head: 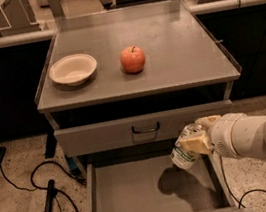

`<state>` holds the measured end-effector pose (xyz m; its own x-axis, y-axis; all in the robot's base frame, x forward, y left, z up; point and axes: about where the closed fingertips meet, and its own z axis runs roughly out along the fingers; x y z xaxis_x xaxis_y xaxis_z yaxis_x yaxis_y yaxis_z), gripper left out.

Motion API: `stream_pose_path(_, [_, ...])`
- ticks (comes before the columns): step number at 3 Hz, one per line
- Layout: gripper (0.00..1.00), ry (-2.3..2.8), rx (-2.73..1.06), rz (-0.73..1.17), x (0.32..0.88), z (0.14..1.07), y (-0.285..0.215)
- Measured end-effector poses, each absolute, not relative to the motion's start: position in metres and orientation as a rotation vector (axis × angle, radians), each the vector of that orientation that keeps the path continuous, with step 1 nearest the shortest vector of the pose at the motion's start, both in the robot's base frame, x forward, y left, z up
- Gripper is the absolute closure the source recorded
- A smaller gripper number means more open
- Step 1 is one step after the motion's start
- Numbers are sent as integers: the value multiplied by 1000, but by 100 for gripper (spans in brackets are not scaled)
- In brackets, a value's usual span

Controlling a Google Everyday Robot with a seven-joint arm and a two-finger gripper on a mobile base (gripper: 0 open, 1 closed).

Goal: Place 7up can into middle drawer

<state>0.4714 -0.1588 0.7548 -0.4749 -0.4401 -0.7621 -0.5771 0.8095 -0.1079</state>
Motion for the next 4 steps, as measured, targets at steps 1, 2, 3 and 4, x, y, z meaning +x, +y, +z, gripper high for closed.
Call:
stream_pose_path(1, [100, 2160, -691, 204, 473, 738, -157])
stream_pose_path(2, [100, 2165, -630, 158, 475, 706, -153])
stream_pose_path(3, [100, 2137, -572, 96, 486, 691, -160])
stream_pose_path(4, [100, 2149, -535, 135, 491, 670, -151])
